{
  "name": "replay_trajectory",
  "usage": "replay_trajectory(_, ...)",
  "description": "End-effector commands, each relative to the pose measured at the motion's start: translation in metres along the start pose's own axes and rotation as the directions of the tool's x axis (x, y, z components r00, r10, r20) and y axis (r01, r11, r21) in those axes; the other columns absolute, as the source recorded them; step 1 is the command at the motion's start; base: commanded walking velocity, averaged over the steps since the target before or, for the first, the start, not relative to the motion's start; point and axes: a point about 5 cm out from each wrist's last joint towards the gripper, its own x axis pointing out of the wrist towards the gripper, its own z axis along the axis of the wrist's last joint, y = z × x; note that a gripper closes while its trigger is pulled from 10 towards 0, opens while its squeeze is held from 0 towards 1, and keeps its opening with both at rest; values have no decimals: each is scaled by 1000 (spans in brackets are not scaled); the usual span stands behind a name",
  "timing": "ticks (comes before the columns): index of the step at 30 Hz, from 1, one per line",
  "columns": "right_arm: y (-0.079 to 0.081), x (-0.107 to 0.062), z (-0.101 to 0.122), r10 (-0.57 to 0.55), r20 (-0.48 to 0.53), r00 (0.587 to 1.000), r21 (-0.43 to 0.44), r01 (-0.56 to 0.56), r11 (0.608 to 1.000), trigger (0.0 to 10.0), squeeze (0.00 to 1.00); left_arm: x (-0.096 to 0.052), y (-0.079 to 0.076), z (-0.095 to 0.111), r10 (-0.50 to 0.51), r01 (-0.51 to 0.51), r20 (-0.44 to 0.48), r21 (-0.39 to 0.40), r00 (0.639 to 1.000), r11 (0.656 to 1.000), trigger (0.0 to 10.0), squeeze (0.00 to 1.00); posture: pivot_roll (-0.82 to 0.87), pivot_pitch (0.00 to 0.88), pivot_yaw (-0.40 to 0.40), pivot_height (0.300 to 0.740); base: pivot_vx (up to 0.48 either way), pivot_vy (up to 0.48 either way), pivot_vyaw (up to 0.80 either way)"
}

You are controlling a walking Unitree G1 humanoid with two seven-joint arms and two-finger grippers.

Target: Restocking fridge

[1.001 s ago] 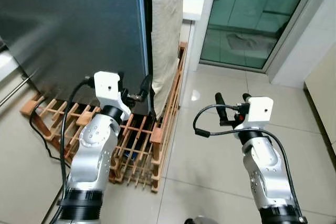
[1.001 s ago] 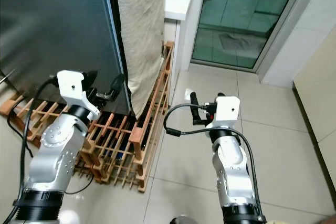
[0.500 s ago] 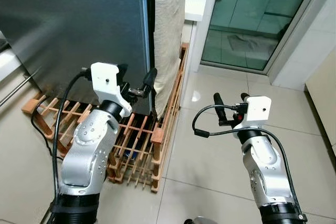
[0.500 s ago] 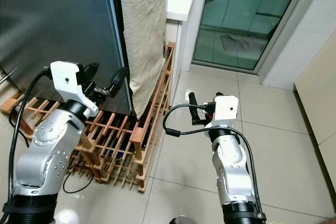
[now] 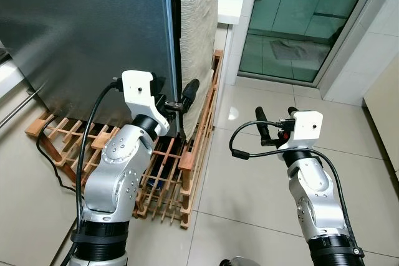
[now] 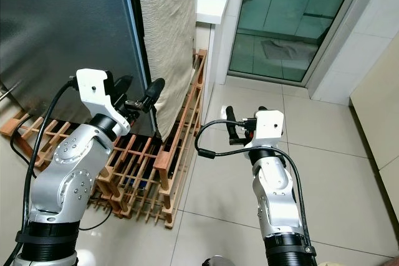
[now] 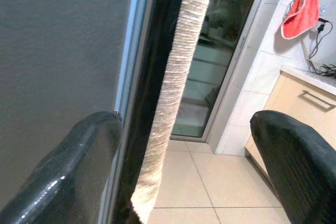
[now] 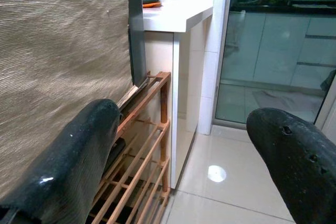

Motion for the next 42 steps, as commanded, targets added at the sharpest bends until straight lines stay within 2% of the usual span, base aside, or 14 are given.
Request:
replay_trajectory(1,-3,1,0,-17,5,1000,-3,17,1000,10000,0,5,-7,7,-35,35,19,-1,999,999,10000,0,-89,0,13,740,0,0,0)
replay_trajectory(5,-1,-1,-2,-8,-1,1000,-4,8,1000,10000,0,15,-5,5,-17,17,23,9,1000,1000,10000,0,-89,0,12,740,0,0,0)
replay_trajectory(6,2,-2,-3,31,0,1000,-24,-31,999,10000,0,23,-7,6,-24,24,33,11,999,1000,10000,0,-89,0,12,740,0,0,0)
replay_trajectory(9,5,-3,-4,39,1,999,-21,-39,999,10000,0,28,-10,7,-36,36,36,6,999,999,10000,0,-103,0,17,740,0,0,0)
replay_trajectory(21,6,-5,-6,40,-5,999,8,-40,999,10000,0,40,-13,7,-18,17,53,15,998,1000,10000,0,-107,0,22,740,0,0,0)
replay_trajectory(26,7,-4,-6,42,-6,999,10,-41,999,10000,0,40,-14,5,-13,13,42,-16,999,1000,10000,0,-112,0,21,740,0,0,0)
replay_trajectory(29,7,-5,-6,40,-7,999,10,-40,999,10000,0,42,-8,-1,47,-47,16,-47,999,998,10000,0,-113,0,20,740,0,0,0)
replay_trajectory(32,7,-7,-7,41,-10,999,9,-41,999,10000,0,43,-8,-5,54,-53,5,-55,999,997,10000,0,-117,0,21,740,0,0,0)
replay_trajectory(36,6,-7,-7,39,-12,999,7,-39,999,10000,0,46,-19,-8,-17,17,2,-52,1000,998,10000,0,-122,0,23,740,0,0,0)
replay_trajectory(40,5,-7,-7,36,-13,999,7,-36,999,10000,0,52,-37,-7,-162,163,17,-48,987,986,10000,0,-121,0,21,740,0,0,0)
replay_trajectory(41,5,-7,-7,36,-13,999,7,-36,999,10000,0,52,-37,-7,-162,163,17,-48,987,986,10000,0,-121,0,21,740,0,0,0)
replay_trajectory(42,6,-6,-7,39,-14,999,8,-39,999,10000,0,55,-47,-8,-235,235,17,-69,972,970,10000,0,-121,0,21,740,0,0,0)
